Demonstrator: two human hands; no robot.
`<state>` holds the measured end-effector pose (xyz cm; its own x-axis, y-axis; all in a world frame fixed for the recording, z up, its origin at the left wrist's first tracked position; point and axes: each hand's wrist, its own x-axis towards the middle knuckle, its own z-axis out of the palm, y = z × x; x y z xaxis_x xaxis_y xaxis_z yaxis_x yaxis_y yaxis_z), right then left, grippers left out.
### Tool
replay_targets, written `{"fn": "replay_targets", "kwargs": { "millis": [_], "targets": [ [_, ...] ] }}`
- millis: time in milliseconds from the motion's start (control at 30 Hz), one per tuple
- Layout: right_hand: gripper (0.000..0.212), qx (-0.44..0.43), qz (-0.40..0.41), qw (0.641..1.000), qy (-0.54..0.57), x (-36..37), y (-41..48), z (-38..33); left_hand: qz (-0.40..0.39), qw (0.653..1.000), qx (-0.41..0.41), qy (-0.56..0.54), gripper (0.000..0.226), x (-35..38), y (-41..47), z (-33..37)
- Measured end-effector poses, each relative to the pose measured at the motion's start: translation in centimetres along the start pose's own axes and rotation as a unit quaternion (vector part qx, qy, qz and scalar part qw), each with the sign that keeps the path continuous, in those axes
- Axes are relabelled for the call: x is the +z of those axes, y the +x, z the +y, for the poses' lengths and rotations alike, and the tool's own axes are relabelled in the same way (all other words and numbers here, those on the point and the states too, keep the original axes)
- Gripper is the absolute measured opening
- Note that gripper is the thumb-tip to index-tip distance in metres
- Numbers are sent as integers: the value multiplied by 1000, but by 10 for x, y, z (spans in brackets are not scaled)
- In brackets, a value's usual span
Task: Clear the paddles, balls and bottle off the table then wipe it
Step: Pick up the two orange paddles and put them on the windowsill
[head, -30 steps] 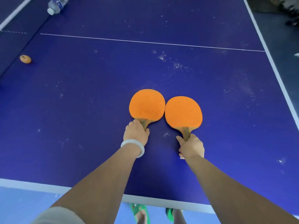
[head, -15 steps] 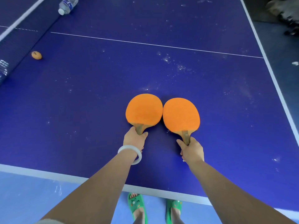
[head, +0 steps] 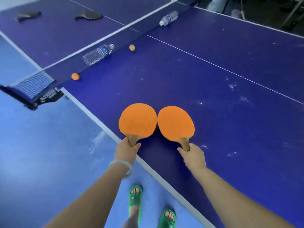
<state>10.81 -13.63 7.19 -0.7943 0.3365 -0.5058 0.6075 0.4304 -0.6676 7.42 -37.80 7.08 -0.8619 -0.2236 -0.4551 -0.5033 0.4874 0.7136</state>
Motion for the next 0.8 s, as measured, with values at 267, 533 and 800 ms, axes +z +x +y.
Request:
{"fn": "replay_targets", "kwargs": {
  "millis": [267, 533, 800],
  "targets": [
    [31, -131, -143, 974, -113, 97, -30, -78, 154, 978, -102, -102, 15, -98, -41, -94],
    [29, -237, -254, 914, -210, 237, -82, -159, 254, 936, -196, -142, 13, -211, -70, -197],
    [21, -293, -300, 867, -270, 396, -140, -237, 300, 906, -244, -172, 15, -333, -66, -278]
  ]
}}
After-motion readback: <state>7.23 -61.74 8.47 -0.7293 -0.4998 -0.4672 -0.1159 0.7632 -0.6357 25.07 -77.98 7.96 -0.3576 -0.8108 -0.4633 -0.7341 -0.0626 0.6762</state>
